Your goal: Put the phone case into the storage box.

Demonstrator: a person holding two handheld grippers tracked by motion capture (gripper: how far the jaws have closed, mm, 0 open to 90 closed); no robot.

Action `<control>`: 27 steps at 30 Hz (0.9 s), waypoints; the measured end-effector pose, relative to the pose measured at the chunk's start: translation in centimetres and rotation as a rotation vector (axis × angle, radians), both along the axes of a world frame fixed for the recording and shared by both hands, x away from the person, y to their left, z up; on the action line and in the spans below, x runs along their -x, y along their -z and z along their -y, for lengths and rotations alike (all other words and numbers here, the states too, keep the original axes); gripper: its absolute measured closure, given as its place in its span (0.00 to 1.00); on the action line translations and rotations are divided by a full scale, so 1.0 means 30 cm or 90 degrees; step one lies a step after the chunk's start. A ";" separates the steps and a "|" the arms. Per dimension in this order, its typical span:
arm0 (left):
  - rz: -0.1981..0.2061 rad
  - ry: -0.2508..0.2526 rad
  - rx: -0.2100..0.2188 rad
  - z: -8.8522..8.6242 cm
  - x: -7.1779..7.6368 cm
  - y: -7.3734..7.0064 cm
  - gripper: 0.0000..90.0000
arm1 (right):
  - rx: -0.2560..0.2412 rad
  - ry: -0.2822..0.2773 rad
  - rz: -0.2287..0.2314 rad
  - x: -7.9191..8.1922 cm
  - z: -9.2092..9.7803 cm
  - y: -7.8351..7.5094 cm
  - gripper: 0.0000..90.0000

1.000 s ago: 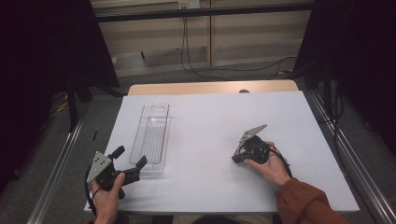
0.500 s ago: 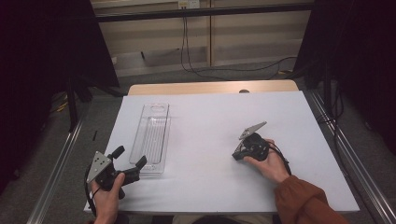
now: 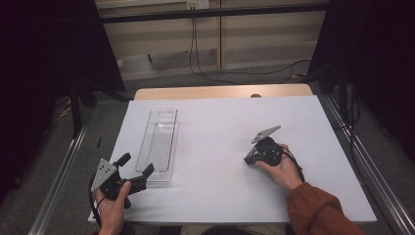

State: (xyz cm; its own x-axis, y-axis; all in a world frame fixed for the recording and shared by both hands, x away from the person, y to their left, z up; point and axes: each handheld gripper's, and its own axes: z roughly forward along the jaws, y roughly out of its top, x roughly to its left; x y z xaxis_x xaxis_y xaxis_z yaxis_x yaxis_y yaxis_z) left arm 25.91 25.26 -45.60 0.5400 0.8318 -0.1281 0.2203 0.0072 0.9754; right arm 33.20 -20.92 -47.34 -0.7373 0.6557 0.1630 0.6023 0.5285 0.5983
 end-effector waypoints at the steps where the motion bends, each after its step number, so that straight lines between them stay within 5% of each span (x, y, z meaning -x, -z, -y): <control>1: 0.000 0.003 0.002 0.002 0.001 0.000 0.03 | -0.009 -0.005 0.003 -0.001 0.001 0.003 1.00; 16: -0.002 0.006 0.000 -0.002 0.000 0.001 0.03 | -0.052 -0.047 0.016 0.040 0.006 -0.020 0.76; 27: -0.002 0.002 0.000 -0.001 0.000 0.000 0.03 | -0.089 -0.055 0.047 0.066 0.023 -0.046 0.36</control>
State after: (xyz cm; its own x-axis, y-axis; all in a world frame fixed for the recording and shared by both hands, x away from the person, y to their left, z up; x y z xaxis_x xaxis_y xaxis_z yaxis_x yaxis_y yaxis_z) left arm 25.91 25.28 -45.62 0.5423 0.8302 -0.1293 0.2230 0.0062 0.9748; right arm 31.21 -21.63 -45.97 -0.8032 0.5639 0.1921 0.5103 0.4848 0.7103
